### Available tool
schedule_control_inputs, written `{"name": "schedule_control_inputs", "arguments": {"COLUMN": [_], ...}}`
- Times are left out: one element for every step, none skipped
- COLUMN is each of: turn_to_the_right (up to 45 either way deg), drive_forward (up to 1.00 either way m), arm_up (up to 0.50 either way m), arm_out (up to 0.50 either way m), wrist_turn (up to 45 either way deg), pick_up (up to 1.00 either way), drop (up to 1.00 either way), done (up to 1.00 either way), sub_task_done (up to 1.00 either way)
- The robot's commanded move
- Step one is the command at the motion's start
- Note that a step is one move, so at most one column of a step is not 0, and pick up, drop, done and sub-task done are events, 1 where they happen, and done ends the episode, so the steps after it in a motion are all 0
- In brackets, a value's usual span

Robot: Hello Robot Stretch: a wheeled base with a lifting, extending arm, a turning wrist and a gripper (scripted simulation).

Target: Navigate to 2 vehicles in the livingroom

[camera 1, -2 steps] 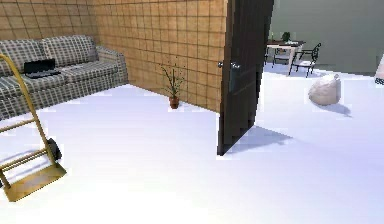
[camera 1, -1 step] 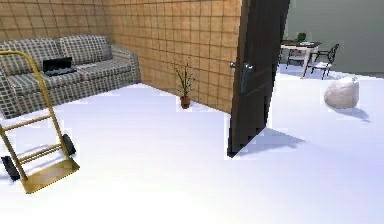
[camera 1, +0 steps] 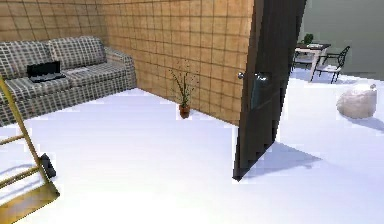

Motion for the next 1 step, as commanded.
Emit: {"name": "schedule_control_inputs", "arguments": {"turn_to_the_right": [-21.0], "drive_forward": [0.0], "arm_up": [0.0], "arm_out": [0.0], "wrist_turn": [0.0], "pick_up": [0.0], "drop": [0.0], "done": [0.0], "sub_task_done": [0.0]}}
